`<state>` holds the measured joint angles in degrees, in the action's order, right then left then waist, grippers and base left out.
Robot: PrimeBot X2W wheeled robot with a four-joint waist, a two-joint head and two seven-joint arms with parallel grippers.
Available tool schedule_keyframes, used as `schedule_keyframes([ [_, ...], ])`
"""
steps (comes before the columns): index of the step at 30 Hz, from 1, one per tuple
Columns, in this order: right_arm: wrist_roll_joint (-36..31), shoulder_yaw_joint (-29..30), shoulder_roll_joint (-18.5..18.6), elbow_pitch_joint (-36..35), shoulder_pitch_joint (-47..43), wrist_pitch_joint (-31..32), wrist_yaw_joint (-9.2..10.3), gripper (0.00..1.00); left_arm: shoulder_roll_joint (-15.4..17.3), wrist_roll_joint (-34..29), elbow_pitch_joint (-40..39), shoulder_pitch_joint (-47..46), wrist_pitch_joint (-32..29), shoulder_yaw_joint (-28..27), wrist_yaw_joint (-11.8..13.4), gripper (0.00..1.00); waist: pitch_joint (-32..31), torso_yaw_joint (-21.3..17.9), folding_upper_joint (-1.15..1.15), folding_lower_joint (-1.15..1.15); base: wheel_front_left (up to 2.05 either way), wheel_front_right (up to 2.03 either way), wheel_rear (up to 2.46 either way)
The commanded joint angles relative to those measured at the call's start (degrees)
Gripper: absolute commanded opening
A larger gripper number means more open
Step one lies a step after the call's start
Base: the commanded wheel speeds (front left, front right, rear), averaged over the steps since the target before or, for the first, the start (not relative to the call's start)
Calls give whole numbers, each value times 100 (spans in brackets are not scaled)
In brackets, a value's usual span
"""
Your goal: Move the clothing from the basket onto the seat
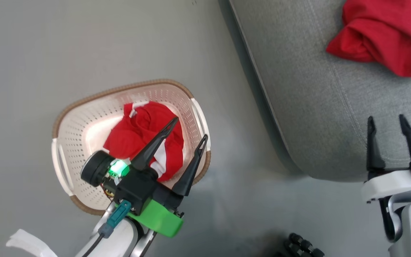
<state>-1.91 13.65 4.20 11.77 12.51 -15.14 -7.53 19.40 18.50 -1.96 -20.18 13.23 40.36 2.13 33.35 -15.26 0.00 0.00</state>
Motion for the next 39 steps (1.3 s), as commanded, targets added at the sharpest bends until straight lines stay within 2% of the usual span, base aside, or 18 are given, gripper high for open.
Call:
schedule_keyframes([
  [1, 7, -68, -2, -99, -166, -1, 8, 100, -61, 70, 105, 155, 79, -65, 63, 100, -763, 335, 0, 0, 0, 0, 0],
  [5, 57, -549, -72, -289, -479, -1, 8, 100, -351, 233, 447, 468, 197, -374, 229, 100, -1304, 676, 0, 0, 0, 0, 0],
  [10, 183, -1131, -98, -413, -656, -1, 7, 100, -745, 212, 471, 935, 196, -1119, 257, 100, -1915, 1040, 0, 0, 0, 0, 0],
  [17, 434, -1764, -120, -607, -840, -1, 8, 100, -1255, -124, 440, 1827, 199, -2375, 25, 100, -2617, 1293, 0, 0, 0, 0, 0],
  [23, 566, -1961, -119, -790, -1165, -1, 7, 100, -1549, -443, 113, 2495, 200, -3245, -177, 100, -3149, 1324, 0, 0, 0, 0, 0],
  [30, 575, -1943, -123, -981, -1467, -1, 7, 100, -1641, -723, -111, 3129, 199, -3591, -448, 100, -3535, 1212, 0, 0, 0, 0, 0],
  [39, 537, -2002, -123, -1008, -1722, -1, 7, 100, -1649, -684, -91, 3486, 199, -3562, -405, 100, -3760, 1120, 0, 0, 0, 0, 0],
])
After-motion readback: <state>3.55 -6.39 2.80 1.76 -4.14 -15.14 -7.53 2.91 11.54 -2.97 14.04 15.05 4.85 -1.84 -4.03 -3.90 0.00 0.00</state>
